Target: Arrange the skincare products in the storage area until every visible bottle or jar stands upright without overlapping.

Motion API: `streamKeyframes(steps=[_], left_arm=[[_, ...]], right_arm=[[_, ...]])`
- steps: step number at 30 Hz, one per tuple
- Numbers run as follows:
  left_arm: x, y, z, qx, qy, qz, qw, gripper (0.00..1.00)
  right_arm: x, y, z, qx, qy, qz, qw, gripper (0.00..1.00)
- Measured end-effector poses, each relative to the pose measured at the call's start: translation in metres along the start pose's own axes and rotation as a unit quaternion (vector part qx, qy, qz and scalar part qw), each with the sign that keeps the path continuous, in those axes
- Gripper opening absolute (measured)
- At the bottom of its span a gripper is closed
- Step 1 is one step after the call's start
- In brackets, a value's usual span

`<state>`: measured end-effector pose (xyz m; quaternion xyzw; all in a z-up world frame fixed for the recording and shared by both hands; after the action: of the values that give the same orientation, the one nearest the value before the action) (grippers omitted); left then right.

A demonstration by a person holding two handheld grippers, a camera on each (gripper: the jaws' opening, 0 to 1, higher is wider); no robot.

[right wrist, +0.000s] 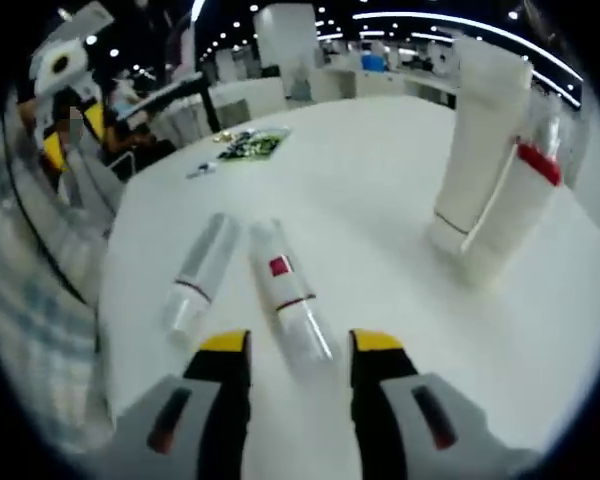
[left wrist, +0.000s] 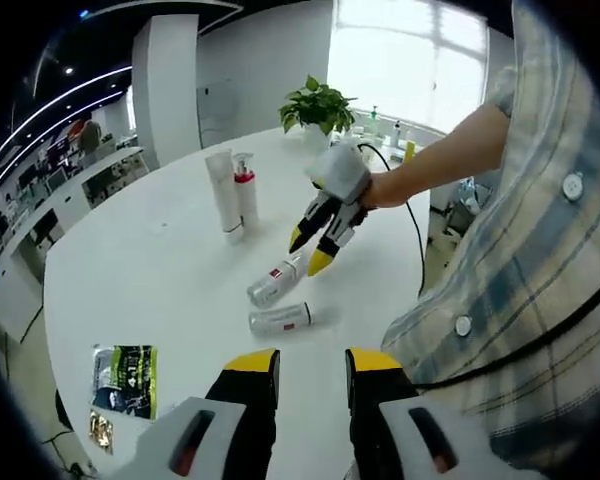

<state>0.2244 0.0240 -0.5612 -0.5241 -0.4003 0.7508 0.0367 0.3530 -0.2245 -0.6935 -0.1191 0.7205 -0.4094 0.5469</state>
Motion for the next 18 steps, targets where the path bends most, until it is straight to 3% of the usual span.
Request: streamKeyframes(steps=[6, 10, 18], left_arm=[[0.006, -0.010, -0.004, -0.013, -0.008, 0.001, 0.9999, 0.27], [0.010, -0.016, -0.004, -0.021, -0.019, 0.005, 0.9996, 0.26], [0.015, -0.018, 0.001, -0.021, -0.032, 0.015, 0.9992, 0.26]], right_arm=[[0.000, 0.008, 0.001, 0.005, -0.006, -0.019, 0.9998, 0.28], [0.001, 0.008, -0.001, 0.016, -0.037, -0.030, 0.9987, 0.20], [-0.001, 0.005, -0.006, 0.016, -0.020, -0.035, 0.9991, 0.17]])
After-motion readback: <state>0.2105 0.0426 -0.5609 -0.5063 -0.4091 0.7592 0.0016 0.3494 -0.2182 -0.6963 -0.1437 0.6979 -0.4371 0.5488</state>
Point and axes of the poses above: the point that each gripper's makers call its tool centre point, and the gripper's own axes: y roughly forward along the fingers, z roughly to its right, x roughly out of its underside, the point moved 7 cm from there along -y, roughly backward along the fingers, and after that the axes turned 4 degrees about z, right-handed, at the moved point
